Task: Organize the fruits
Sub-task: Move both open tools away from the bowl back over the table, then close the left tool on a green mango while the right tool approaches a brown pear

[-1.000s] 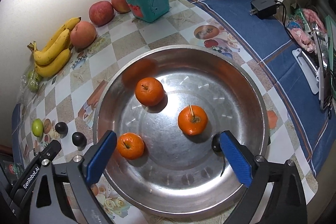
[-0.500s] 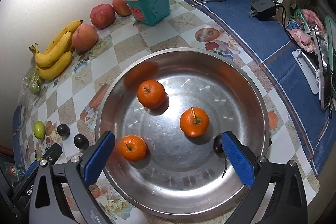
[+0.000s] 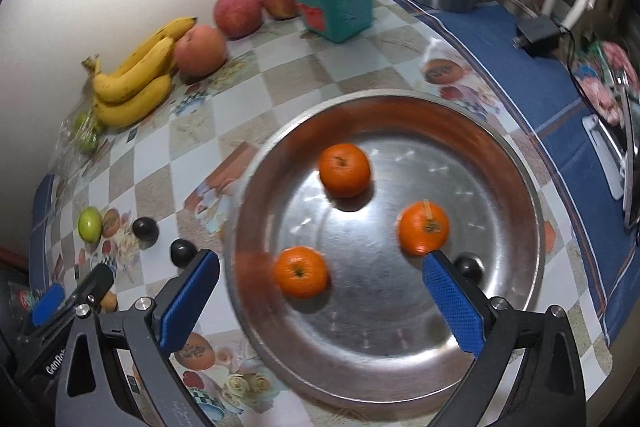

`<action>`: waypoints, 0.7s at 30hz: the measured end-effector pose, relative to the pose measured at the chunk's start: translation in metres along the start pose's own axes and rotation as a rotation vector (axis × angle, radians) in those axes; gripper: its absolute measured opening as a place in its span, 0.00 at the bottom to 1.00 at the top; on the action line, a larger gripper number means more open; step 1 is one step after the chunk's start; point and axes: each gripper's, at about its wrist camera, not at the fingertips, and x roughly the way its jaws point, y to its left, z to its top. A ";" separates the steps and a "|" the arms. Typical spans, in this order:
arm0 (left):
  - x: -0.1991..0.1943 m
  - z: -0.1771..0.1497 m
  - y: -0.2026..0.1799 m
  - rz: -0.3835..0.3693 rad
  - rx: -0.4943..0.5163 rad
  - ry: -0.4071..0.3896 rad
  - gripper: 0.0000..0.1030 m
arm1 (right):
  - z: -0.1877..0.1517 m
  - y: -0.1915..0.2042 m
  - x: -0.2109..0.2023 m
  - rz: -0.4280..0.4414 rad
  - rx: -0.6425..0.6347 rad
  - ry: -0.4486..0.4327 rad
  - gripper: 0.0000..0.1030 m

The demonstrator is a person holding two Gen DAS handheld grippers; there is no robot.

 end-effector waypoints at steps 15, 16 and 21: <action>-0.001 -0.001 0.078 0.144 -0.060 -0.003 1.00 | -0.026 0.093 0.007 0.086 -0.236 0.002 0.98; -0.001 0.000 0.083 0.146 -0.073 -0.002 1.00 | -0.028 0.097 0.008 0.090 -0.246 0.002 0.98; 0.006 -0.004 0.102 0.136 -0.112 0.023 1.00 | -0.041 0.128 0.015 0.154 -0.316 0.017 0.98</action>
